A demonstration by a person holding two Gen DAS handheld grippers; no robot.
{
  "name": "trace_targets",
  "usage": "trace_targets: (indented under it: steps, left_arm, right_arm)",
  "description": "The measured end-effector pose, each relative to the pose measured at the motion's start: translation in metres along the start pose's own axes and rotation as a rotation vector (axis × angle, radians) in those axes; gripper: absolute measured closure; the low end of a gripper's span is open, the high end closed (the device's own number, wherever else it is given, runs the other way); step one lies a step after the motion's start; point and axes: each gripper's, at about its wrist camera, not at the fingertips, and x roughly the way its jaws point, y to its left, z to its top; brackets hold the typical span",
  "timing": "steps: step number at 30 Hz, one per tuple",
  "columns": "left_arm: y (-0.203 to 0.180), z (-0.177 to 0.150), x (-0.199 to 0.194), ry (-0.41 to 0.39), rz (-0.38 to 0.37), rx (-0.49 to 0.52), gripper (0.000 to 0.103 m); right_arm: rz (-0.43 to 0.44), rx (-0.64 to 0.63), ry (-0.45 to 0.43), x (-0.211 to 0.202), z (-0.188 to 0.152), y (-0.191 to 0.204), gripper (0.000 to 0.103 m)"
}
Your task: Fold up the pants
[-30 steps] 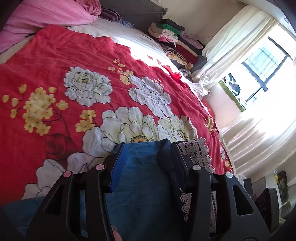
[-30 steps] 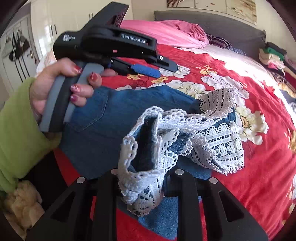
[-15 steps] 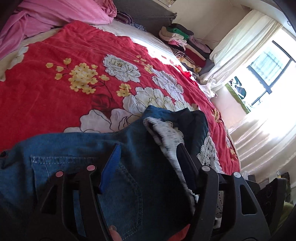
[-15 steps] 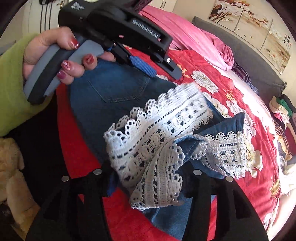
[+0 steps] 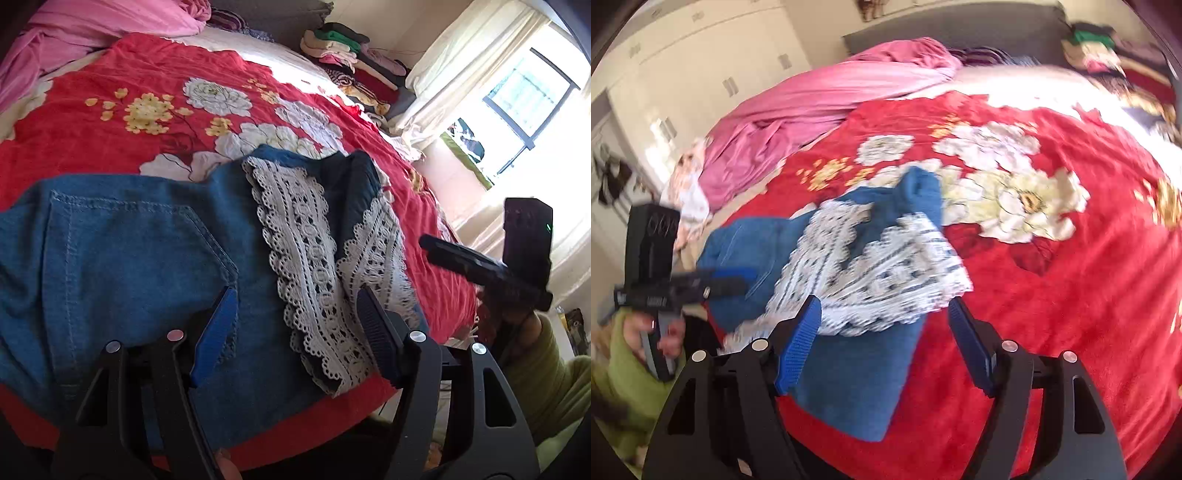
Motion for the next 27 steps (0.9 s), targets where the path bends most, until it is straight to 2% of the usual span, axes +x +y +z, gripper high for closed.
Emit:
trace_targets:
  steps: [3,4,5,6,8,13,16,18,20,22,25,27]
  left_arm:
    - [-0.005,-0.010,0.009,0.034,0.006,-0.002,0.043]
    - [-0.007,-0.014,0.012,0.049,-0.010,-0.005,0.043]
    - [-0.007,-0.016,0.014,0.054,-0.014,-0.004,0.043]
    - [-0.009,-0.018,0.015,0.058,-0.009,0.001,0.043]
    - [-0.011,-0.021,0.017,0.067,-0.008,0.007,0.043]
    - [-0.012,-0.023,0.018,0.071,-0.016,0.008,0.043]
    - [-0.011,-0.024,0.015,0.069,-0.022,0.003,0.043]
    - [-0.011,-0.025,0.014,0.068,-0.027,-0.002,0.043]
    - [-0.011,-0.027,0.013,0.070,-0.030,-0.005,0.043]
    - [-0.012,-0.030,0.013,0.069,-0.040,-0.006,0.043]
    - [-0.015,-0.032,0.010,0.068,-0.065,-0.007,0.043]
    - [-0.015,-0.033,0.002,0.054,-0.091,-0.009,0.043]
  right_arm:
    - [0.045,0.125,0.018,0.015,0.002,-0.027,0.032]
    - [0.048,0.143,0.035,0.022,0.001,-0.031,0.036]
    - [0.076,0.152,0.053,0.031,0.004,-0.035,0.057]
    - [0.118,0.165,0.070,0.037,0.007,-0.040,0.068]
    - [0.195,0.164,0.080,0.038,0.012,-0.034,0.079]
    - [0.249,0.024,0.015,0.025,0.061,0.025,0.080]
    - [0.190,-0.084,0.037,0.045,0.089,0.057,0.079]
    - [0.143,-0.145,0.089,0.068,0.100,0.074,0.077]
    - [0.115,-0.217,0.122,0.082,0.108,0.093,0.062]
    - [0.077,-0.302,0.117,0.086,0.109,0.110,0.049]
    - [0.025,-0.392,0.106,0.088,0.110,0.126,0.048]
    - [0.015,-0.389,0.098,0.085,0.112,0.128,0.048]
